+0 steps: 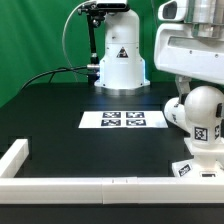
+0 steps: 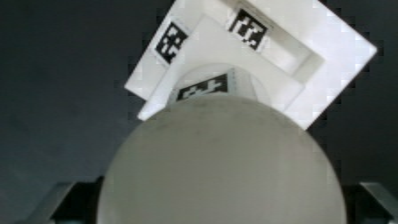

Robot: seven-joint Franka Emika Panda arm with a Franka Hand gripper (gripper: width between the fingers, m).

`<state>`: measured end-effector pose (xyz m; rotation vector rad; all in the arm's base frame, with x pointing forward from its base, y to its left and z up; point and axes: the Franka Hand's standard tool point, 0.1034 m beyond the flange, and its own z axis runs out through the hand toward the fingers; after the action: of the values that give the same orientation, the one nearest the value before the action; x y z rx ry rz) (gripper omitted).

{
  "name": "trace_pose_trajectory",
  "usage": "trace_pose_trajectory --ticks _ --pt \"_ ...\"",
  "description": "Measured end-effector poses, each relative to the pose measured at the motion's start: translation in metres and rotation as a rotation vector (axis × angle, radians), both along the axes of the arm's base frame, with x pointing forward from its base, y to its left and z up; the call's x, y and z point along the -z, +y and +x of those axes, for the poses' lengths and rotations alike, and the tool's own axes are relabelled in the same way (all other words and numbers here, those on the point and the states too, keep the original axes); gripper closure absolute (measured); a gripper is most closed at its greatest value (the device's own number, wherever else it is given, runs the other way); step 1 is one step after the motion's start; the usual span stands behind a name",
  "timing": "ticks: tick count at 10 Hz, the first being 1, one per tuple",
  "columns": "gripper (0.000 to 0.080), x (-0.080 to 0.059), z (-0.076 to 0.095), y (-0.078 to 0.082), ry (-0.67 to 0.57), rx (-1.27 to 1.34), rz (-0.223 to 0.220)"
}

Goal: Assemble lamp

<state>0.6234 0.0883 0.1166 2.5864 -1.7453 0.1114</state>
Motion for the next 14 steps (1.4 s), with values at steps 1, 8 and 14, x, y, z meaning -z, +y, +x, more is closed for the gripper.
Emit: trace_pose_trajectory --ticks 1,8,14 --pt "0.0225 0.001 -0.002 0.005 0.0 0.216 0.041" --pt "0.0129 -0.001 0.002 0.021 -0.016 0.654 0.138" --pt "0.0101 0.002 -0.003 0.017 0.0 -0.121 0.099"
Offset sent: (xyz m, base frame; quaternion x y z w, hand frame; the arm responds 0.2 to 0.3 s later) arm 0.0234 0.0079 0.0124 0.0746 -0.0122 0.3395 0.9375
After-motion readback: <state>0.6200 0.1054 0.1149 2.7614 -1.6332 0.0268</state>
